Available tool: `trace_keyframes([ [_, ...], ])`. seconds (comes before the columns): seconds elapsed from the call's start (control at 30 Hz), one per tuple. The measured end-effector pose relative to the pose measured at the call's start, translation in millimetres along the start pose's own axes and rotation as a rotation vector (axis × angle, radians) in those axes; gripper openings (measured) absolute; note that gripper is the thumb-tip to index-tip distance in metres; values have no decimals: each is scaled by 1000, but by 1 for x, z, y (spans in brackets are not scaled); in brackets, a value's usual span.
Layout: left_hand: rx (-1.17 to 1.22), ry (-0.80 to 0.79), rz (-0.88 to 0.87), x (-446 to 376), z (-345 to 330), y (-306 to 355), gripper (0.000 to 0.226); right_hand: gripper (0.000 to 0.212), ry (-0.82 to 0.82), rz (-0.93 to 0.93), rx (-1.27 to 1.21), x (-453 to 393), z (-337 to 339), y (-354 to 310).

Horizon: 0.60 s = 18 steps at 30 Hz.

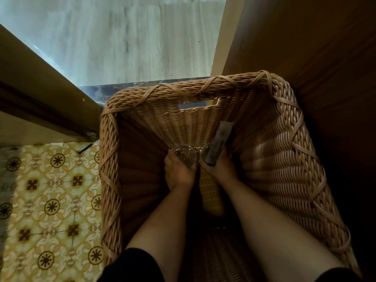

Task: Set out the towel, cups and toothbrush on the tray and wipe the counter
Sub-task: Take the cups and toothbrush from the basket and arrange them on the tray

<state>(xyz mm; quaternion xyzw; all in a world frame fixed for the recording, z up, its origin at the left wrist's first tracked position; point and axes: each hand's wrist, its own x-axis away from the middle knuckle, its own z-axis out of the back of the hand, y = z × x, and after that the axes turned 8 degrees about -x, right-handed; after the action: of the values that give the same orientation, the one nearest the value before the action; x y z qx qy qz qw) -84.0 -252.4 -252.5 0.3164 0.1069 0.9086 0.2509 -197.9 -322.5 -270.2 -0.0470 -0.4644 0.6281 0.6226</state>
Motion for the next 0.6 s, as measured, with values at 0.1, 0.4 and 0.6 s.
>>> trace_keyframes([
  [0.1, 54, -42, -3, 21, 20, 7, 102, 101, 2, 13, 4, 18, 17, -13],
  [0.4, 76, -55, -170, 115, 134, 27, 105, 106, 40, 10, 168, 141, 105, -79],
  [0.6, 108, 1, -366, 161, 209, 19, 108, 106, 45, 83, 236, 215, 155, -138],
])
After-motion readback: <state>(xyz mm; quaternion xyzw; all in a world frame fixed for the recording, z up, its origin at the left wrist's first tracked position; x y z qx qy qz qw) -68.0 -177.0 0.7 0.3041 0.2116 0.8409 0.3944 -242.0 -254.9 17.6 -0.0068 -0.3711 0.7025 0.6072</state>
